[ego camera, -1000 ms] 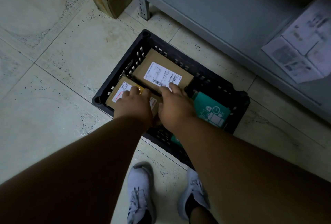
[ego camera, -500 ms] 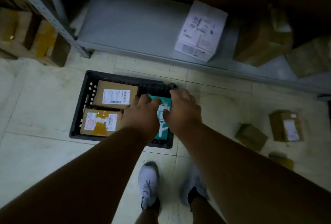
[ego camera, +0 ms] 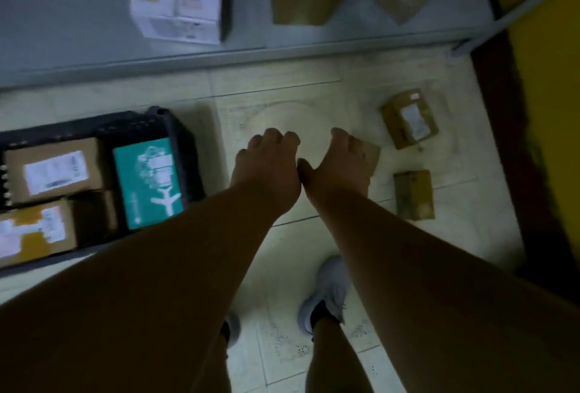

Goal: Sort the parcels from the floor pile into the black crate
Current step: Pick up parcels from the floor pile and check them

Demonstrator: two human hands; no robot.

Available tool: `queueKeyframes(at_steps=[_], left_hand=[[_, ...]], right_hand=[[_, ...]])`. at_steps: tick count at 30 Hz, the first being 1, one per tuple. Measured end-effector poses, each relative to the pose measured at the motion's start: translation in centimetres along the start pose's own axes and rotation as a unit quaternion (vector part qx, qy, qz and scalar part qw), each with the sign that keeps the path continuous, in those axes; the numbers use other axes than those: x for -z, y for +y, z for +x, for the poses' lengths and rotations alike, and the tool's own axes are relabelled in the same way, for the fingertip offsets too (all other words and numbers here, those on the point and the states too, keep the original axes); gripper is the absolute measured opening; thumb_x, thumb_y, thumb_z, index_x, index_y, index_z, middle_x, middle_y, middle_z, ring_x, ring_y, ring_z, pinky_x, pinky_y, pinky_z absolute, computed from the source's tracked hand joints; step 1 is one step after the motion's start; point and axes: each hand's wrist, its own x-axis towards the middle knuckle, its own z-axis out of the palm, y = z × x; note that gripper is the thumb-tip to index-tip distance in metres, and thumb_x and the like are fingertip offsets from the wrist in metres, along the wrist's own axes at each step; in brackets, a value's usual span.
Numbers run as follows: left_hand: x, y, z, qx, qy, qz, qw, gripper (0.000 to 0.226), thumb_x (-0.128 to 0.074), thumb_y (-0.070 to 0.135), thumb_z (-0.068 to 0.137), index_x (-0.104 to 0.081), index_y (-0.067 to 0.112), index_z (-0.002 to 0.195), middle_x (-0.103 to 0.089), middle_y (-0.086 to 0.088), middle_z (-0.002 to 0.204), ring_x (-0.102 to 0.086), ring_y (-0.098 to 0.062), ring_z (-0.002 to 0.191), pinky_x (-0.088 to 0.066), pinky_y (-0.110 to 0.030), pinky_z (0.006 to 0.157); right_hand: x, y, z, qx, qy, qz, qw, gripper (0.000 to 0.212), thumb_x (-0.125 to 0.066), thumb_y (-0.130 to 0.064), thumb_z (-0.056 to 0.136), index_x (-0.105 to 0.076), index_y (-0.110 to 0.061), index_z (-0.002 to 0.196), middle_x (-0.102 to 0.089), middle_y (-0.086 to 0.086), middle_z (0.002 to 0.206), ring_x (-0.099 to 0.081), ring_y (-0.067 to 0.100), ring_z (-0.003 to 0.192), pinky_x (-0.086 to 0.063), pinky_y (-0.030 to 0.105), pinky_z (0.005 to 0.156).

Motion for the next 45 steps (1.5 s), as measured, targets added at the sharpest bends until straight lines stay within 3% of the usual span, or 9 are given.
queueKeyframes(at_steps=[5, 15, 24, 30, 34, 37, 40, 43, 45], left_hand=[[-2.5, 9.6, 2.7, -0.057, -0.032, 0.045, 0.997, 0.052, -0.051, 0.006, 0.079, -0.047, 0.019, 0.130, -0.050, -0.008, 0.125, -0.050, -0.025, 0.108, -0.045, -0.039, 0.087], [-11.1, 22.0, 9.8, -0.108, -0.060, 0.115, 0.986, 0.049, -0.058, 0.023, 0.082, -0.044, 0.019, 0.128, -0.050, -0.008, 0.124, -0.049, -0.027, 0.111, -0.044, -0.041, 0.087], [-23.8, 16.9, 18.5, -0.087, -0.110, 0.149, 0.979, 0.055, -0.066, 0.026, 0.080, -0.041, 0.018, 0.128, -0.052, -0.008, 0.119, -0.053, -0.026, 0.105, -0.050, -0.039, 0.085], [-31.3, 12.1, 24.7, 0.001, -0.112, 0.052, 0.992, 0.059, -0.072, 0.032, 0.080, -0.043, 0.014, 0.128, -0.056, -0.010, 0.114, -0.056, -0.018, 0.089, -0.051, -0.029, 0.067], [-35.5, 10.8, 28.0, 0.142, -0.111, -0.066, 0.982, 0.074, -0.071, 0.033, 0.083, -0.031, 0.012, 0.141, -0.052, -0.016, 0.129, -0.043, -0.017, 0.088, -0.035, -0.022, 0.058], [-37.7, 10.3, 30.7, 0.203, -0.143, -0.103, 0.963, 0.068, -0.066, 0.024, 0.088, -0.029, 0.007, 0.143, -0.048, -0.020, 0.135, -0.054, -0.031, 0.111, -0.047, -0.030, 0.080], [-38.6, 10.8, 32.8, 0.234, -0.161, -0.163, 0.945, 0.058, -0.060, 0.015, 0.089, -0.034, 0.003, 0.140, -0.048, -0.023, 0.136, -0.051, -0.039, 0.121, -0.045, -0.047, 0.100], [-38.4, 11.8, 33.5, 0.233, -0.124, -0.133, 0.955, 0.056, -0.056, 0.017, 0.093, -0.033, 0.006, 0.143, -0.045, -0.020, 0.140, -0.049, -0.037, 0.123, -0.041, -0.031, 0.089], [-37.5, 12.4, 33.8, 0.226, -0.091, -0.146, 0.959, 0.052, -0.052, 0.022, 0.097, -0.036, 0.010, 0.144, -0.047, -0.018, 0.139, -0.052, -0.035, 0.119, -0.038, -0.031, 0.080]], right_hand=[[5.7, 9.1, 3.3, -0.072, 0.018, 0.029, 0.997, 0.079, -0.070, -0.049, 0.080, -0.031, -0.019, 0.142, -0.039, 0.009, 0.144, -0.043, 0.031, 0.129, -0.044, 0.050, 0.100], [9.5, 23.1, 9.7, -0.145, 0.031, 0.089, 0.985, 0.083, -0.076, -0.047, 0.076, -0.034, -0.021, 0.143, -0.040, 0.006, 0.143, -0.048, 0.025, 0.126, -0.048, 0.046, 0.098], [-4.5, 27.8, 17.5, -0.182, -0.022, 0.151, 0.971, 0.082, -0.076, -0.044, 0.078, -0.035, -0.020, 0.144, -0.041, 0.003, 0.146, -0.044, 0.023, 0.132, -0.041, 0.039, 0.103], [-11.9, 30.3, 22.1, -0.215, -0.048, 0.228, 0.949, 0.062, -0.072, -0.033, 0.084, -0.043, -0.019, 0.137, -0.049, 0.001, 0.130, -0.041, 0.006, 0.093, -0.036, 0.022, 0.077], [-14.7, 31.4, 25.5, -0.193, -0.097, 0.251, 0.944, 0.022, -0.057, -0.020, 0.095, -0.057, -0.018, 0.116, -0.054, -0.001, 0.100, -0.050, 0.003, 0.073, -0.044, 0.019, 0.063], [-15.7, 32.3, 28.2, -0.195, -0.137, 0.265, 0.934, 0.032, -0.052, -0.019, 0.097, -0.052, -0.011, 0.128, -0.055, 0.003, 0.112, -0.041, 0.005, 0.077, -0.038, 0.016, 0.060], [-16.3, 32.3, 30.7, -0.207, -0.196, 0.280, 0.917, 0.018, -0.052, -0.019, 0.097, -0.057, -0.014, 0.113, -0.060, 0.002, 0.104, -0.051, 0.007, 0.077, -0.043, 0.018, 0.062], [-16.3, 32.8, 32.2, -0.235, -0.172, 0.279, 0.915, 0.038, -0.051, -0.019, 0.097, -0.048, -0.011, 0.134, -0.057, 0.011, 0.129, -0.060, 0.023, 0.107, -0.051, 0.030, 0.086], [-15.7, 33.3, 32.7, -0.271, -0.121, 0.332, 0.896, 0.059, -0.054, -0.026, 0.095, -0.033, -0.014, 0.148, -0.048, 0.013, 0.143, -0.054, 0.030, 0.122, -0.050, 0.040, 0.098]])
